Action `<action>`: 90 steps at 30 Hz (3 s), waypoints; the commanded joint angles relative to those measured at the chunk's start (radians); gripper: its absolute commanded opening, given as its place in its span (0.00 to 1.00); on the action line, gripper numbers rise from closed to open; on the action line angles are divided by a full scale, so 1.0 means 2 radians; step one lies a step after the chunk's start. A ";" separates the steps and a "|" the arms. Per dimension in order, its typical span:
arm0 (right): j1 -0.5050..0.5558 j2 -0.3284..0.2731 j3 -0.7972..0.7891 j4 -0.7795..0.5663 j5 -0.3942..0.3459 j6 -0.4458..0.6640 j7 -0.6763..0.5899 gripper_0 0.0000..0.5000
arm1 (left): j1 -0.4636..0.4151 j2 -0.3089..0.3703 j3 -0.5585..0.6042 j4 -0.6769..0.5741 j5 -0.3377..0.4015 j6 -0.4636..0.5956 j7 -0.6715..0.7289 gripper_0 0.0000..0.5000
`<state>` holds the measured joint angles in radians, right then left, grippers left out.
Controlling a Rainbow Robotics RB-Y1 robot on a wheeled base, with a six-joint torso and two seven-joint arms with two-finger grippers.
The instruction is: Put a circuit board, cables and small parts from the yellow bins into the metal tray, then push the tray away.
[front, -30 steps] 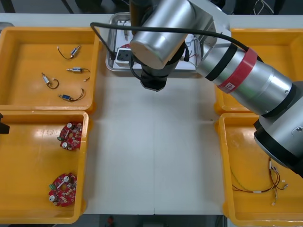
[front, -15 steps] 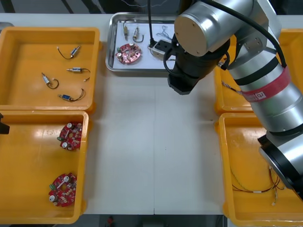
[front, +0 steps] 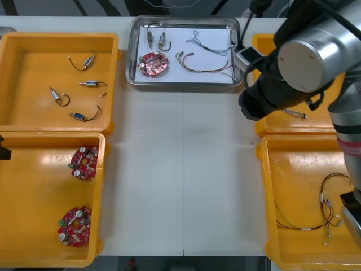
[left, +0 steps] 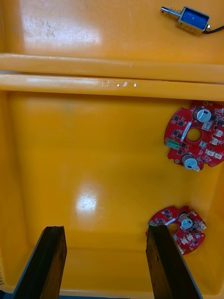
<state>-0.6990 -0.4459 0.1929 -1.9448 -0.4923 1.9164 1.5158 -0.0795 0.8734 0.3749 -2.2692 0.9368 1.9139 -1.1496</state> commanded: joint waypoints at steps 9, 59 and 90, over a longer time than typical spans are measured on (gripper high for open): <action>0.110 -0.070 -0.113 -0.073 -0.038 0.002 -0.037 1.00 | 0.007 0.020 0.016 -0.014 0.003 0.003 -0.043 1.00; 0.258 -0.104 -0.266 -0.088 -0.104 0.002 -0.045 1.00 | 0.007 0.020 0.016 -0.014 0.003 0.003 -0.043 1.00; 0.258 -0.104 -0.266 -0.088 -0.104 0.002 -0.045 1.00 | 0.007 0.020 0.016 -0.014 0.003 0.003 -0.043 1.00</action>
<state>-0.1921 -0.6174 -0.3209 -2.0872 -0.6931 1.9166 1.4372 -0.0791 0.8806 0.3799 -2.2694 0.9369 1.9139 -1.1496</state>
